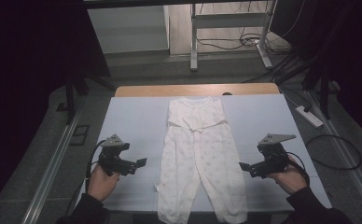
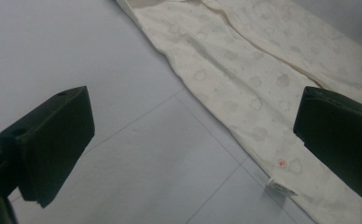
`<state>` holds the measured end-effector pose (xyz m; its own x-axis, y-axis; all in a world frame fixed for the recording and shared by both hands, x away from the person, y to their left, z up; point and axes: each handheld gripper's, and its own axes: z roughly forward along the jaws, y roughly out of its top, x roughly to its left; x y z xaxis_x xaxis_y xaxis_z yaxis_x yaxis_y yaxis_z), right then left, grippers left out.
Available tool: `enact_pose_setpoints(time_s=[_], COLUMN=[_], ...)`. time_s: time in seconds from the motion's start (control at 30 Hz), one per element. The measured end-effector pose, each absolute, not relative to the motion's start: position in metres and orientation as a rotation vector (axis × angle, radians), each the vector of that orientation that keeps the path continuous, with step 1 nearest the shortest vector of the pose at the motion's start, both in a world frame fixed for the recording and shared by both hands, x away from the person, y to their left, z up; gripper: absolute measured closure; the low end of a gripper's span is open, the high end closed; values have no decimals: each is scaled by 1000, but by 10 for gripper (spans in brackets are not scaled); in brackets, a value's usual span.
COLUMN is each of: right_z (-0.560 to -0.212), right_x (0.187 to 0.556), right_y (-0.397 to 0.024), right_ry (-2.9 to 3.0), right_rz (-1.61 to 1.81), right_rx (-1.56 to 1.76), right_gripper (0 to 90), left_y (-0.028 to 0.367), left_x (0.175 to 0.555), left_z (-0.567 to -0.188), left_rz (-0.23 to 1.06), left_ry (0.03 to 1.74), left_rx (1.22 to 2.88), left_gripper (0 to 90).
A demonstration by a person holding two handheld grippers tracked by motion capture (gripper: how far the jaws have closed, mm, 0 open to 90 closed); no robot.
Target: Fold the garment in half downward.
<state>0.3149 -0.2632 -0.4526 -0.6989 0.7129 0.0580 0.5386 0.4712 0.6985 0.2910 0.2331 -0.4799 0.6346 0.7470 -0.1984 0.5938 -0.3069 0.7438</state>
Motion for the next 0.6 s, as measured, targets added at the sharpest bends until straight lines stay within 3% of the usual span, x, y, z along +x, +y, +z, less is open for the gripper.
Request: enact_pose_setpoints(time_s=[0.6], right_z=[-458], right_x=[344], right_y=[-263], right_ry=[2470], right_rz=[1040], right_rx=[1146], right_gripper=[0], left_y=[217], left_x=[322], left_z=[-480], left_rz=[238], left_ry=[1018], left_rx=[2048], left_gripper=[0])
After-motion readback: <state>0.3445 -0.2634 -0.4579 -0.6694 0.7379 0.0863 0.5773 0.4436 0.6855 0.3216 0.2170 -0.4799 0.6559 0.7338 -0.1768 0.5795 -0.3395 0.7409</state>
